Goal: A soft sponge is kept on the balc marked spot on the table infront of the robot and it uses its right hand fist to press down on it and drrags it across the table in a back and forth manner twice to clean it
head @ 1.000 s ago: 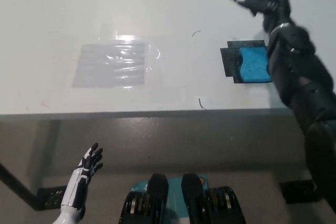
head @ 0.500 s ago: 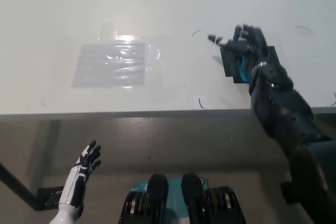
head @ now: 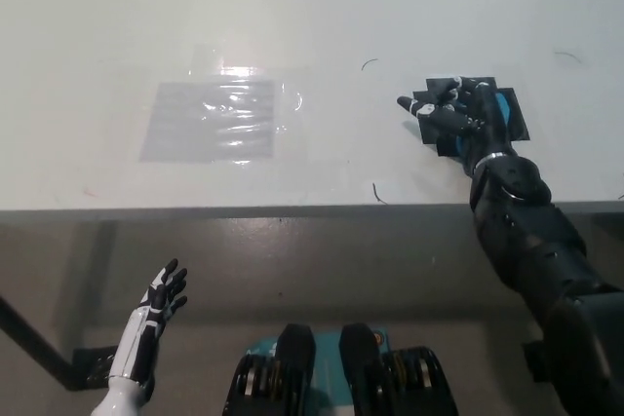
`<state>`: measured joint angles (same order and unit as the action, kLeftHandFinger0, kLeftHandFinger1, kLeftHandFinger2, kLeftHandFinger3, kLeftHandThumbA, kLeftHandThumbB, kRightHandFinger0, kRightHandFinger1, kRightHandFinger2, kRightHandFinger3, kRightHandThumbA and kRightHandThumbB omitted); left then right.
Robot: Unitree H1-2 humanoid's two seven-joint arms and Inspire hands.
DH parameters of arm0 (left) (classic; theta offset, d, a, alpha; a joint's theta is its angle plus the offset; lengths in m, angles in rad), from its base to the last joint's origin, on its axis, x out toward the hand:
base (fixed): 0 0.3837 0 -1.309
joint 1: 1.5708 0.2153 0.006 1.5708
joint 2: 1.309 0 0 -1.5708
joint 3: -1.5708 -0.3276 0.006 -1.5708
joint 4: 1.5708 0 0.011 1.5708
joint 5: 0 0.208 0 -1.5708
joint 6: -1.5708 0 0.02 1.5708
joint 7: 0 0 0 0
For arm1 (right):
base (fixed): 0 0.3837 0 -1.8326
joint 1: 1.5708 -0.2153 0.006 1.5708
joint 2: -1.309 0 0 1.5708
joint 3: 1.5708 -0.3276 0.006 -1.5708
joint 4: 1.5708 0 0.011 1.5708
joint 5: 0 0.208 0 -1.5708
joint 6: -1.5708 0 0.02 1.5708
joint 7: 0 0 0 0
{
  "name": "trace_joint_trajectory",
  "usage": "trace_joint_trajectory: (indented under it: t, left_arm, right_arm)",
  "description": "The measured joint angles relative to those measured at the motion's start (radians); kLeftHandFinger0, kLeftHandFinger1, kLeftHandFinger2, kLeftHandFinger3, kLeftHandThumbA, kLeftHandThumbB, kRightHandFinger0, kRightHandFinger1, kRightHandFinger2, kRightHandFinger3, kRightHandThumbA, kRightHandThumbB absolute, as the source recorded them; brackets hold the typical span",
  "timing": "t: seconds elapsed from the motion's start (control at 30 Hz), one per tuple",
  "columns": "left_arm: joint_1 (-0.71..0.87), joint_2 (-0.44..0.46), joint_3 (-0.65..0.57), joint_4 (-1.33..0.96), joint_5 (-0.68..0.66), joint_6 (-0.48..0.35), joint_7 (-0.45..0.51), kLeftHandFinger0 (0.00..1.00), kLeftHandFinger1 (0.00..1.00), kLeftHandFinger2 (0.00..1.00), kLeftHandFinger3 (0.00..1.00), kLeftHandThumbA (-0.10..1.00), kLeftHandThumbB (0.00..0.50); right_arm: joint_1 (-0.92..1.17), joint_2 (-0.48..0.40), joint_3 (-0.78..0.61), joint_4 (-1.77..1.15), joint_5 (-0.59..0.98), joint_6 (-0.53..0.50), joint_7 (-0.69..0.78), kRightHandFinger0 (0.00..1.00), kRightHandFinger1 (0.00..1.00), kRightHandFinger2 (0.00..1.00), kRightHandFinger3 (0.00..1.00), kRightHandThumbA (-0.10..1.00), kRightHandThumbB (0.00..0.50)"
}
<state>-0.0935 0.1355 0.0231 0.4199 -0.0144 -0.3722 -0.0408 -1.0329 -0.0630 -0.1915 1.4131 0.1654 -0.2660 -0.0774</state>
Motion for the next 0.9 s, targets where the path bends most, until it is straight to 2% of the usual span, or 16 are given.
trace_joint_trajectory:
  t: [0.13,0.2,0.3,0.37,0.4,0.63,0.9]
  left_arm:
    - [0.0,0.0,0.001,0.0,-0.004,-0.002,-0.007,1.0,1.0,1.0,1.0,1.0,0.485]
    - [0.0,0.0,0.001,0.0,-0.005,-0.003,-0.007,1.0,1.0,1.0,1.0,1.0,0.491]
    - [0.0,0.0,0.001,0.0,-0.005,-0.004,-0.009,1.0,1.0,1.0,1.0,1.0,0.483]
    - [0.0,0.0,0.001,0.003,-0.005,-0.005,-0.01,1.0,1.0,1.0,1.0,1.0,0.466]
    - [0.0,0.0,0.001,0.004,-0.005,-0.006,-0.01,1.0,1.0,1.0,1.0,1.0,0.464]
    - [-0.002,0.0,0.002,0.007,-0.013,-0.011,-0.018,1.0,1.0,1.0,1.0,1.0,0.475]
    - [-0.006,0.0,0.003,0.007,-0.013,-0.011,-0.021,1.0,1.0,1.0,1.0,1.0,0.477]
  right_arm:
    - [0.004,0.0,-0.016,-0.004,0.006,0.0,0.007,0.0,0.0,0.17,0.17,1.0,0.196]
    - [0.004,0.0,-0.02,-0.004,0.01,0.0,0.01,0.0,0.0,0.17,0.2,1.0,0.166]
    - [0.003,0.001,-0.035,-0.004,0.019,0.0,0.019,0.0,0.0,0.1,0.2,1.0,0.161]
    - [0.002,0.006,-0.053,-0.004,0.024,0.0,0.028,0.0,0.0,0.01,0.11,1.0,0.151]
    - [0.001,0.008,-0.057,-0.004,0.026,0.0,0.032,0.0,0.0,0.0,0.02,1.0,0.153]
    - [-0.001,0.061,-0.096,-0.013,0.059,-0.002,0.074,0.0,0.0,0.0,0.0,1.0,0.175]
    - [-0.001,0.172,-0.075,-0.024,0.057,-0.002,0.119,0.0,0.0,0.0,0.0,1.0,0.162]
